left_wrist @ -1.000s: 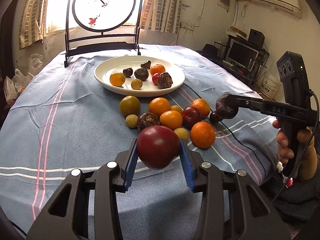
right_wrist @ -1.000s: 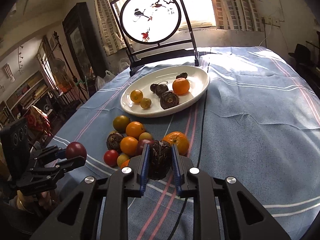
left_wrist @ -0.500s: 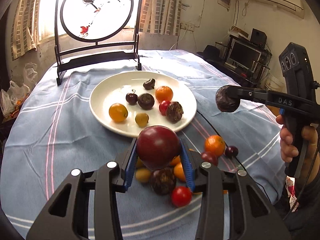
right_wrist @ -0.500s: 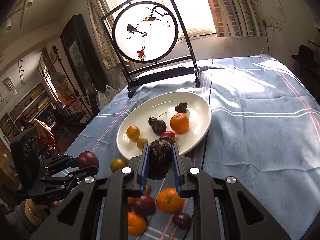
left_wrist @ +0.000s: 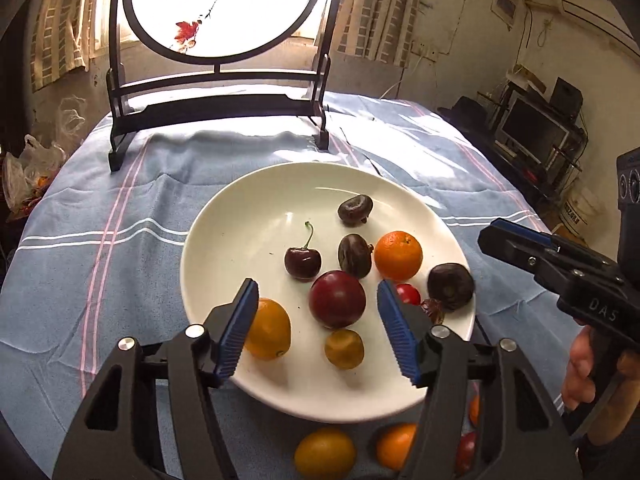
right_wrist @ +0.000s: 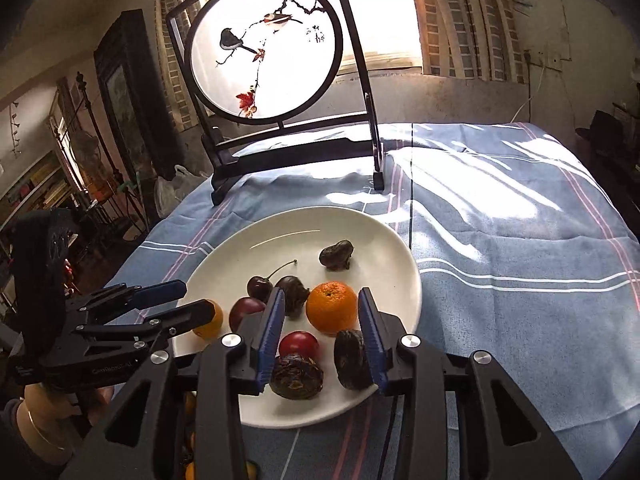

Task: Organize fruits
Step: 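Place the plum and dried fruit on the plate and open both tools, then grasp a dark red plum with the right tool while the left tool grasps a red tomato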

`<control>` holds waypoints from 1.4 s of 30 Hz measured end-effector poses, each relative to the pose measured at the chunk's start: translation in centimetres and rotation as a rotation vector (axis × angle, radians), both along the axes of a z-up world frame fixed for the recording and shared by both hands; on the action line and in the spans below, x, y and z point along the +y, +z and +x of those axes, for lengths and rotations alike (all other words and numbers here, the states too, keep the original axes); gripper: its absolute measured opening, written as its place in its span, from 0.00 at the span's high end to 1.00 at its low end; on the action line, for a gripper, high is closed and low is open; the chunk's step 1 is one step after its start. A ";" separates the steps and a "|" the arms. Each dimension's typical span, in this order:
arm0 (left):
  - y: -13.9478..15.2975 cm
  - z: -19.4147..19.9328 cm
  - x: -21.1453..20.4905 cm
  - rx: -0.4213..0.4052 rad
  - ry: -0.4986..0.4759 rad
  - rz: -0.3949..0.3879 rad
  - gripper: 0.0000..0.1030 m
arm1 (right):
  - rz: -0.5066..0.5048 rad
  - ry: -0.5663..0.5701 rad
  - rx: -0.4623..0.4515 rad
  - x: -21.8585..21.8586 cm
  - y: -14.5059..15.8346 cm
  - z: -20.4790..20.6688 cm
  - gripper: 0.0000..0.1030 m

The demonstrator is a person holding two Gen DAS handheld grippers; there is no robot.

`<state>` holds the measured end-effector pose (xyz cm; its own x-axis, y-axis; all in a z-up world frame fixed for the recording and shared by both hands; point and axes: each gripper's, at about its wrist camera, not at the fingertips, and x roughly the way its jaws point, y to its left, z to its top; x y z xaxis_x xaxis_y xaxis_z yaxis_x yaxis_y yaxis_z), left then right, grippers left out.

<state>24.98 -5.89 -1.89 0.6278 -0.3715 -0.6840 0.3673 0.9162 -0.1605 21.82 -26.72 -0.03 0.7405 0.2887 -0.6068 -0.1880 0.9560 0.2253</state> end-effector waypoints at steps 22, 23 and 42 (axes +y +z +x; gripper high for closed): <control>-6.0 -17.3 -1.3 -0.023 -0.195 0.203 0.54 | 0.009 0.023 -0.011 -2.9 -2.8 -19.5 0.63; -6.1 -16.8 -1.3 -0.006 -0.191 0.195 0.54 | 0.009 0.022 0.000 -3.2 -3.0 -19.6 0.63; -5.1 -18.2 0.8 0.014 -0.187 0.117 0.73 | -0.167 0.048 0.124 -0.6 -6.5 -14.6 0.63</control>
<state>6.81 -5.13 -7.00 0.5450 -0.3986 -0.7376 0.5313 0.8448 -0.0640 7.25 -27.34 -6.49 0.6451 0.2095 -0.7348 -0.2151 0.9726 0.0884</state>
